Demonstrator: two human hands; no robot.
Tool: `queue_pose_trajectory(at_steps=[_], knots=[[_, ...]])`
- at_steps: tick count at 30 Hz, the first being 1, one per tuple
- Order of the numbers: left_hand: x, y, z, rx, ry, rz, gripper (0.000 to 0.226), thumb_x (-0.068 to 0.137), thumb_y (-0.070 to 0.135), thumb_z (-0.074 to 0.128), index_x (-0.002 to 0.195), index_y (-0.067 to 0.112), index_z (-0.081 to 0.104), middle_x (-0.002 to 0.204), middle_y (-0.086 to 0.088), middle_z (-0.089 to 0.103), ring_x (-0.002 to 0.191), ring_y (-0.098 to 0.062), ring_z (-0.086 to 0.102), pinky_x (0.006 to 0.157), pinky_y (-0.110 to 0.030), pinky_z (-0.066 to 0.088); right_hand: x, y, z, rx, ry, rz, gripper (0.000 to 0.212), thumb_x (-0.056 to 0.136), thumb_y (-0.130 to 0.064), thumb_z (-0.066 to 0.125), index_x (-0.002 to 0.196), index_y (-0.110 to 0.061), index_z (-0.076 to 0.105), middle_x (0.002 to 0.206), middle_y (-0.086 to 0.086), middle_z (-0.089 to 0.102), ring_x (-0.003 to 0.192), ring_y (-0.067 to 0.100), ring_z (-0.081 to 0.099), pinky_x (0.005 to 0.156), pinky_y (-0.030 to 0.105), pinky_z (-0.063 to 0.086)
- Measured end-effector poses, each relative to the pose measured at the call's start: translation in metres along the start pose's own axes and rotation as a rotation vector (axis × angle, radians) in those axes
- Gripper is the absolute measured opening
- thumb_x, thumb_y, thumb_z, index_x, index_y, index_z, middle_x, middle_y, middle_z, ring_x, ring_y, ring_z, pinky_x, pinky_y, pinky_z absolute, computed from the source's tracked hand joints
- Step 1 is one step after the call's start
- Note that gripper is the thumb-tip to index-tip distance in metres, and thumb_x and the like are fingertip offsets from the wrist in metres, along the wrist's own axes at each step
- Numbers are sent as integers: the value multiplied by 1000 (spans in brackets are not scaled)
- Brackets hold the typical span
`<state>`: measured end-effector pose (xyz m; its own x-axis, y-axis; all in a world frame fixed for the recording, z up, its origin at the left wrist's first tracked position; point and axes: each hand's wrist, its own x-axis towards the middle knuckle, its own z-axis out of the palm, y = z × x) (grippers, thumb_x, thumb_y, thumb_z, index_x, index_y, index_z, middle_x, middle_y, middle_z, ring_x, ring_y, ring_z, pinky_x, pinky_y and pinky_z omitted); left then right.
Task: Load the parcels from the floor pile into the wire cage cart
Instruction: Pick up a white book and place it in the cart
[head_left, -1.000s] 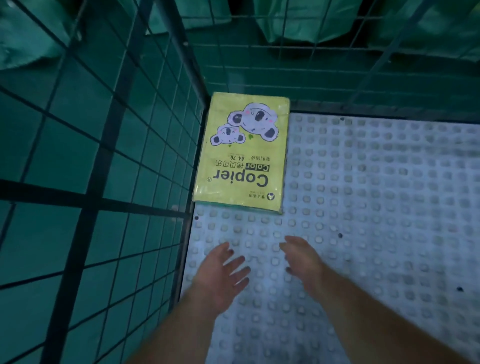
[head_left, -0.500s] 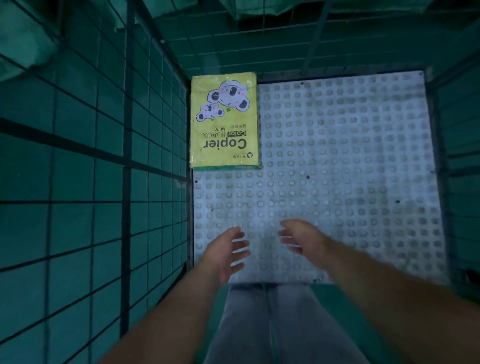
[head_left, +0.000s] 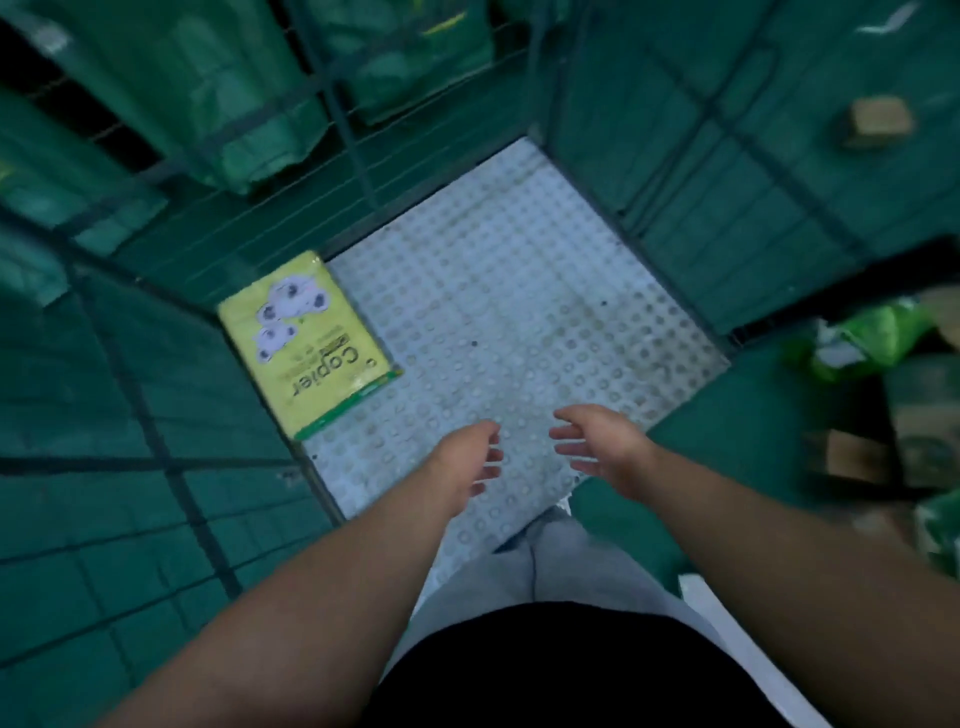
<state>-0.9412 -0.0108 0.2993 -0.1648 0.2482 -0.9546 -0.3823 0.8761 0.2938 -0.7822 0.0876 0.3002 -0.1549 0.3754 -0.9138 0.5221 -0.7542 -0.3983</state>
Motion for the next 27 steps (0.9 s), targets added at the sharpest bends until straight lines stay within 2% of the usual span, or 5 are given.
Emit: queue_pose_trajectory(at_steps=[3,7,14,21,27], knots=[[-4,13,50,196,-86,75,24,97,42,56,96,20,64,97,0,68,83,-19,63,78,-33,42,-29,47,-43,183,100,32,30,103,-32,55,127,-14,59,110,3,69,95,19,65,88,37,48],[-22,5,113,438,-175,109,21,95,39,56,96,21,65,98,-1,70,88,-21,65,75,-33,45,-63,124,-95,452,227,57,26,103,-28,56,124,-14,61,91,1,68,77,16,62,68,30,43],[-56,-61,228,823,-295,104,21,98,38,54,100,20,65,93,-1,68,81,-20,61,73,-33,43,-122,260,-168,809,487,104,21,102,-30,57,117,-16,63,94,1,70,75,16,61,66,30,40],[-94,-154,372,1080,-369,147,25,101,44,51,97,22,63,92,2,68,80,-18,62,70,-32,39,-184,418,-233,1096,579,113,24,99,-30,58,115,-12,64,95,5,67,67,15,56,57,28,34],[-139,-248,497,1177,-480,141,24,100,40,55,96,19,65,93,-1,70,84,-22,65,79,-37,44,-226,542,-288,1236,592,160,27,103,-32,54,122,-15,61,115,7,67,104,23,64,89,38,49]])
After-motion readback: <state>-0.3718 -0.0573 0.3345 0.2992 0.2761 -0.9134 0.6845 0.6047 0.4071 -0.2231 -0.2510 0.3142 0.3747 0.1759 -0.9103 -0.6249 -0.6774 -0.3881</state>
